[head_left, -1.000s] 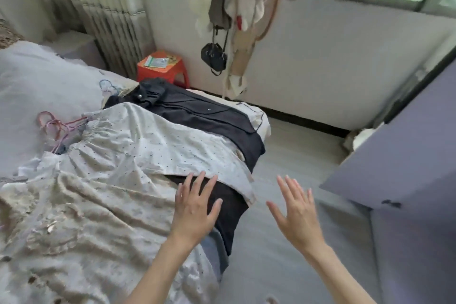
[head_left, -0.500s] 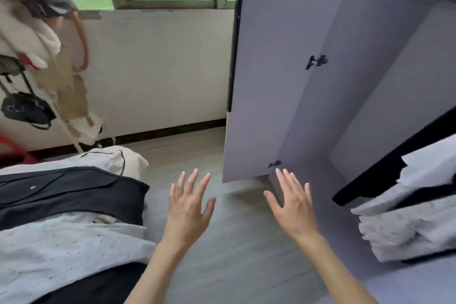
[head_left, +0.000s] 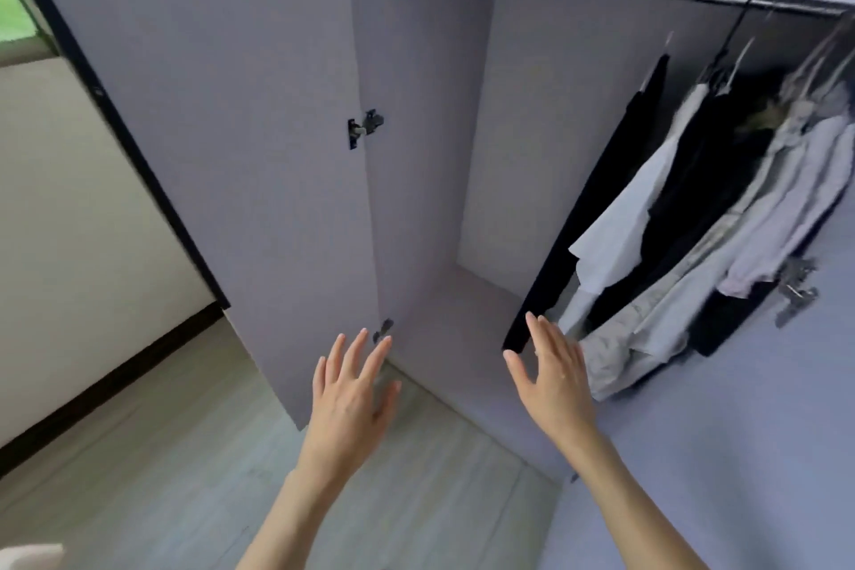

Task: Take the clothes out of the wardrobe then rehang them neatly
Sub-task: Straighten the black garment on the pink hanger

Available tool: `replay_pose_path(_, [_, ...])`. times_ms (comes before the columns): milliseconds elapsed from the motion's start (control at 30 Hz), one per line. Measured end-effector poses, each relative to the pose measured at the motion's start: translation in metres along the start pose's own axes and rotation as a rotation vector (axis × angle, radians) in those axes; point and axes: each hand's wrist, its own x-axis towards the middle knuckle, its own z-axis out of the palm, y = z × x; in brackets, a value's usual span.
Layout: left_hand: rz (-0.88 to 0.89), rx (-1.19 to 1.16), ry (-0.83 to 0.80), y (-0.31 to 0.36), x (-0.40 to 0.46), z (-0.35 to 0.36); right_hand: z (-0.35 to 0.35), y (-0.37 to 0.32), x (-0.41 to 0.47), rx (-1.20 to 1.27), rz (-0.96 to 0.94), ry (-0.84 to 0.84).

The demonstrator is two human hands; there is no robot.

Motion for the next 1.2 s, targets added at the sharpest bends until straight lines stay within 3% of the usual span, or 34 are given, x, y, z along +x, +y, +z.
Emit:
replay_pose_path(267, [0.232, -0.118, -0.163, 0.029, 0.107, 0.013, -0.019, 0.012, 0.042, -0.026, 0.188, 0.169])
replay_pose_path(567, [0.514, -0.201, -0.138, 0.120, 0.226, 0.031, -0.089, 0.050, 0.139, -0.080, 0.217, 0.359])
replay_pose_path(700, [0.439, -0.440, -0.157, 0.170, 0.273, 0.036, -0.129, 0.064, 0.210, -0.017, 0.127, 0.533])
replay_pose_path(800, [0.433, -0.494, -0.161, 0.207, 0.310, 0.037, -0.156, 0.079, 0.267, -0.096, 0.048, 0.622])
replay_pose_path(1033, [0.493, -0.482, -0.117, 0.288, 0.399, 0.039, -0.168, 0.115, 0.326, -0.195, 0.056, 0.469])
replay_pose_path(1200, [0.362, -0.433, -0.038, 0.317, 0.439, 0.052, -0.159, 0.129, 0.326, -0.195, 0.081, 0.451])
